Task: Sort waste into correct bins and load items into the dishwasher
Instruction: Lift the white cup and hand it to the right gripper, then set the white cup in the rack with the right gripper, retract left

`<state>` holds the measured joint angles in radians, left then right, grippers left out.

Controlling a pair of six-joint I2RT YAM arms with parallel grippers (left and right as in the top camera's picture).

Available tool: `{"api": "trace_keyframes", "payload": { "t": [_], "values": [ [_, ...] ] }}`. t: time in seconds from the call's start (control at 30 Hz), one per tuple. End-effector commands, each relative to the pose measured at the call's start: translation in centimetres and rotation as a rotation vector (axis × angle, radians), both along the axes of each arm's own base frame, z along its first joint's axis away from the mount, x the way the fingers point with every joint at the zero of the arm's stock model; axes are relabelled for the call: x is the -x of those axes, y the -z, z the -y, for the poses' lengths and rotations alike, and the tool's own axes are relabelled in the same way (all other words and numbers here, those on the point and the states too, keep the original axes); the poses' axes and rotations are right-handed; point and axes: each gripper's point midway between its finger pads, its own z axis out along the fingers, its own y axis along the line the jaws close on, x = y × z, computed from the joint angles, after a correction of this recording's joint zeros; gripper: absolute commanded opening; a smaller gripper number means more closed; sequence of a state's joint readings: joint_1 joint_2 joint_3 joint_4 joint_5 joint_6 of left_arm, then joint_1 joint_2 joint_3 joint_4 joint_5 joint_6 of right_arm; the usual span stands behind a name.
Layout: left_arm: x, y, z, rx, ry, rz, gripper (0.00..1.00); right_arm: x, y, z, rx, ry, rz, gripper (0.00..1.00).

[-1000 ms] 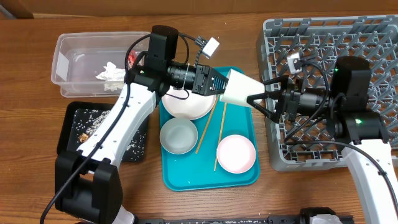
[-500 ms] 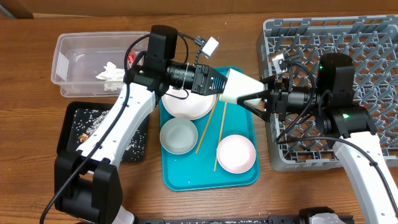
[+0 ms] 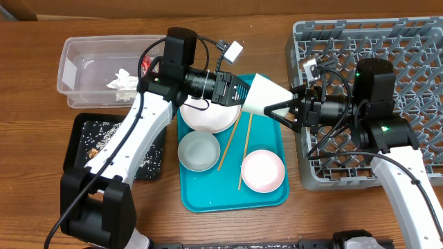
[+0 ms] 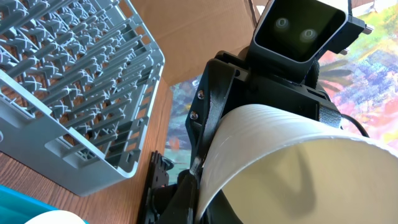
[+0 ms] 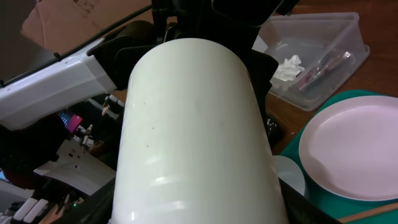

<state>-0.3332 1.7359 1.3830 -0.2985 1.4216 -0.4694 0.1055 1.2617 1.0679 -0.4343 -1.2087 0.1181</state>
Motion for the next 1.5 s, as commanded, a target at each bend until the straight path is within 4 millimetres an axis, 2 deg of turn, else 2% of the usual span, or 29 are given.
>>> {"api": "trace_keyframes", "payload": {
  "t": [0.0, 0.07, 0.1, 0.17, 0.2, 0.3, 0.43, 0.57, 0.63, 0.7, 0.8, 0.93, 1.1, 1.27, 1.37, 1.4, 1.47],
  "values": [
    [-0.6, 0.0, 0.2, -0.015, -0.020, 0.005, 0.04, -0.1, -1.1, -0.1, 0.002, -0.001, 0.054, 0.58],
    [-0.8, 0.2, 0.2, -0.023, -0.032, 0.008, 0.05, -0.3, -1.0, -0.1, 0.008, 0.008, 0.053, 0.55],
    [-0.9, 0.2, 0.2, -0.025, -0.035, 0.011, 0.09, -0.3, -0.9, -0.1, 0.011, 0.012, 0.051, 0.55],
    [-1.2, 0.4, 0.2, -0.033, -0.051, 0.025, 0.32, -0.6, -0.6, 0.1, 0.027, 0.035, 0.039, 0.54],
    [-1.4, 0.5, 0.1, -0.037, -0.059, 0.029, 0.40, -0.8, -0.2, 0.2, 0.041, 0.053, 0.026, 0.54],
    [-2.8, 1.8, -0.7, -0.105, -0.144, 0.020, 0.50, -1.9, 1.8, 1.1, 0.124, 0.157, -0.038, 0.53],
    [-4.8, 5.5, -2.9, -0.295, -0.308, -0.013, 0.54, -3.5, 5.4, 3.5, 0.290, 0.338, -0.126, 0.49],
    [-5.4, 8.0, -6.9, -0.508, -0.448, -0.017, 0.55, -4.2, 8.0, 6.6, 0.468, 0.507, -0.191, 0.48],
    [-5.4, 8.6, -9.4, -0.621, -0.520, -0.001, 0.56, -4.3, 8.4, 8.6, 0.553, 0.592, -0.221, 0.49],
    [-5.1, 8.7, -12.1, -0.732, -0.592, 0.023, 0.57, -4.5, 7.9, 10.9, 0.616, 0.703, -0.262, 0.48],
    [-4.5, 8.0, -16.5, -0.901, -0.728, 0.065, 0.58, -4.8, 5.9, 14.5, 0.651, 0.859, -0.301, 0.44],
    [-3.4, 5.8, -19.6, -0.997, -0.835, 0.142, 0.61, -5.0, 2.9, 19.2, 0.628, 1.029, -0.328, 0.40],
    [-2.4, 3.8, -20.8, -1.014, -0.898, 0.196, 0.66, -5.0, 1.7, 25.7, 0.625, 1.220, -0.417, 0.38],
    [-2.1, 3.7, -20.8, -1.016, -0.896, 0.192, 0.66, -4.8, 1.5, 33.0, 0.623, 1.412, -0.579, 0.38],
    [-2.1, 3.8, -20.8, -1.018, -0.894, 0.190, 0.66, -4.5, 2.8, 36.5, 0.635, 1.488, -0.691, 0.37],
    [-2.1, 3.8, -20.8, -1.018, -0.894, 0.189, 0.66, -4.2, 3.6, 37.6, 0.647, 1.512, -0.739, 0.33],
    [-2.0, 3.8, -20.8, -1.019, -0.893, 0.188, 0.66, -3.3, 5.5, 39.3, 0.675, 1.551, -0.834, 0.32]
  ]
}}
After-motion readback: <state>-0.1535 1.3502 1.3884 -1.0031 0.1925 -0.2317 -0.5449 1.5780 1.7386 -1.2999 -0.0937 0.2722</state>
